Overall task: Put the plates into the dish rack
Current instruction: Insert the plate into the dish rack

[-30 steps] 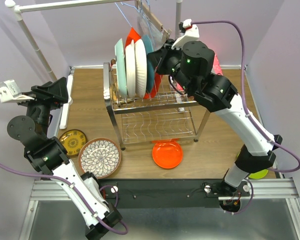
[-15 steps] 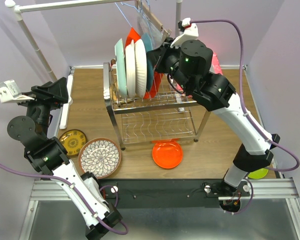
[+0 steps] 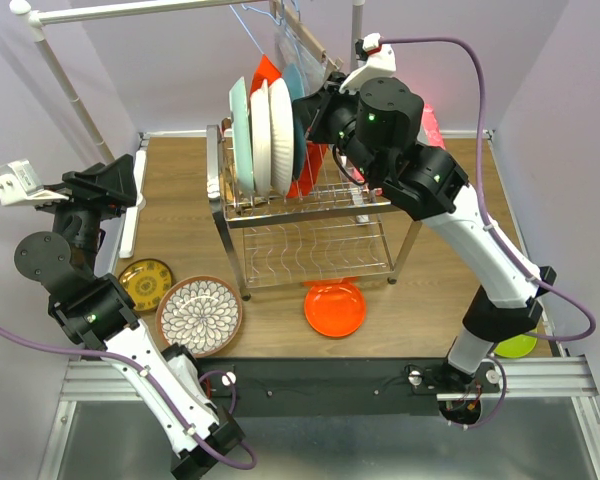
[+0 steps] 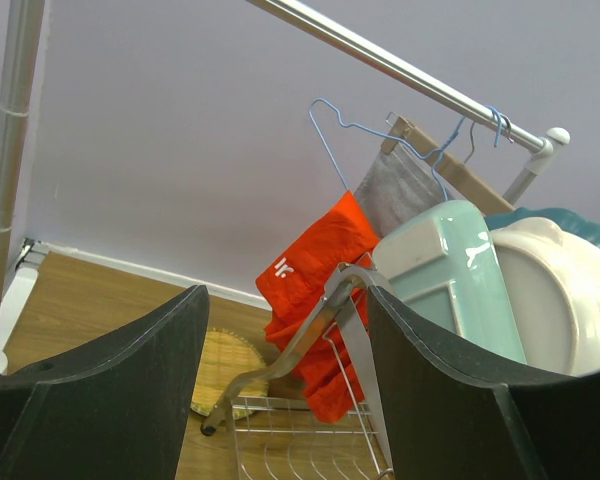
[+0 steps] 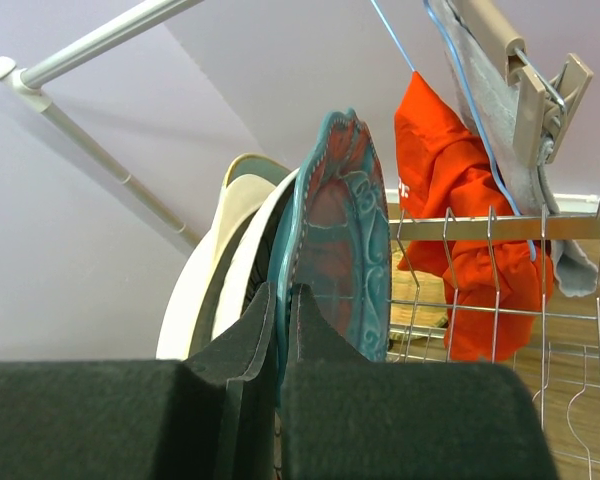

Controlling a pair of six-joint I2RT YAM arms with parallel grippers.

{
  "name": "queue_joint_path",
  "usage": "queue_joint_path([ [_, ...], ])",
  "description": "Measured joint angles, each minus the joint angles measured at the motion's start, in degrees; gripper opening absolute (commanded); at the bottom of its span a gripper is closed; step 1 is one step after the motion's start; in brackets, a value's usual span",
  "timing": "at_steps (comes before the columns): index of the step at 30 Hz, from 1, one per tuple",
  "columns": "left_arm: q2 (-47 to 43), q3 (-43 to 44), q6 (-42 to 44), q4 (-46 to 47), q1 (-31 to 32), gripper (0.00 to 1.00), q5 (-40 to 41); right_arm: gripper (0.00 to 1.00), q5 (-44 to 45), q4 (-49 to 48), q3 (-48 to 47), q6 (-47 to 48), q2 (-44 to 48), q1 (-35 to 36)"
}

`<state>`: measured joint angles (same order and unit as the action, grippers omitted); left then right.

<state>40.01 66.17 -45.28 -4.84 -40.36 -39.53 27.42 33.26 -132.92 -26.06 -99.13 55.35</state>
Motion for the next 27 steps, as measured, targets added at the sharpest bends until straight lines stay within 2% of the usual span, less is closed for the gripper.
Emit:
queue_joint_path([
  [27, -0.26, -0.79, -0.22, 0.02, 0.00, 0.73, 0.02, 0.01, 0.04, -0.68, 1.42, -1.11, 0.57, 0.59],
])
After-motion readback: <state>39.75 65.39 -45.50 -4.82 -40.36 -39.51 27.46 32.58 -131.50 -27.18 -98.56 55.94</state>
